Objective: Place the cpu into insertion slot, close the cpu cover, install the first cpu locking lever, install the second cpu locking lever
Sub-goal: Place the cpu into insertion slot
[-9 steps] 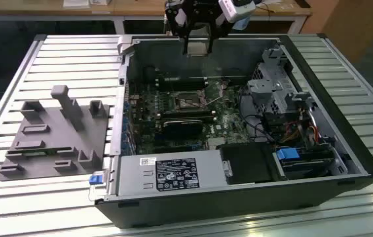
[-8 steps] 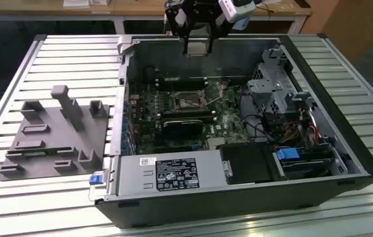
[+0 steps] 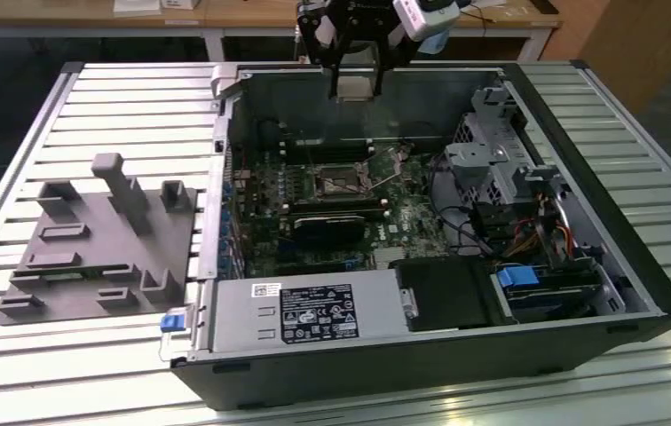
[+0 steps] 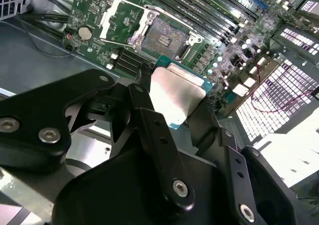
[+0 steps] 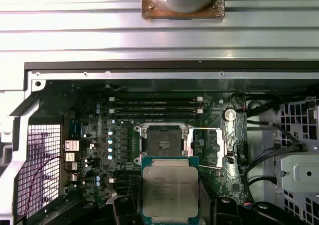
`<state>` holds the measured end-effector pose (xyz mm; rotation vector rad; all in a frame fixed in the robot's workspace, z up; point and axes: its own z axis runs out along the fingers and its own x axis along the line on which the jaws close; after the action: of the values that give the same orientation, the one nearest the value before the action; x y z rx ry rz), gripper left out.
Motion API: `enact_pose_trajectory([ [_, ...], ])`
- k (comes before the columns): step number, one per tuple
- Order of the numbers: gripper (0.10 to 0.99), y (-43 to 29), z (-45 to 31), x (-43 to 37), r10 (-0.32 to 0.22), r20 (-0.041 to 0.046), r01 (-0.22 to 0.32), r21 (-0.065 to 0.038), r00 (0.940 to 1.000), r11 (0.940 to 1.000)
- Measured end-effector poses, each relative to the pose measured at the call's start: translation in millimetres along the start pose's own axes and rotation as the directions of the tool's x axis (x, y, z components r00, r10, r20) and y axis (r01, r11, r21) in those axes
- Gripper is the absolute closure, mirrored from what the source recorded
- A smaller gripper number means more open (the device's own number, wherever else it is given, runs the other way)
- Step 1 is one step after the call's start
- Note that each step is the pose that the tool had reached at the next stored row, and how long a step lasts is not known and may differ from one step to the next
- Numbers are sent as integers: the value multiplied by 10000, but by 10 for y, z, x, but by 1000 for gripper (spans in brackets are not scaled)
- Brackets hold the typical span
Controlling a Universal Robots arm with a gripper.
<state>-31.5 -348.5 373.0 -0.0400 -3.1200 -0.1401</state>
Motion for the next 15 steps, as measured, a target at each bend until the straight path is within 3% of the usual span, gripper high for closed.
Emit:
enact_pose_trajectory([
  [5, 545, 0, 7, -1, -1, 3, 1, 2, 10000, 10000],
  [15, 545, -12, 135, -2, -12, 137, 12, -2, 9999, 10000],
])
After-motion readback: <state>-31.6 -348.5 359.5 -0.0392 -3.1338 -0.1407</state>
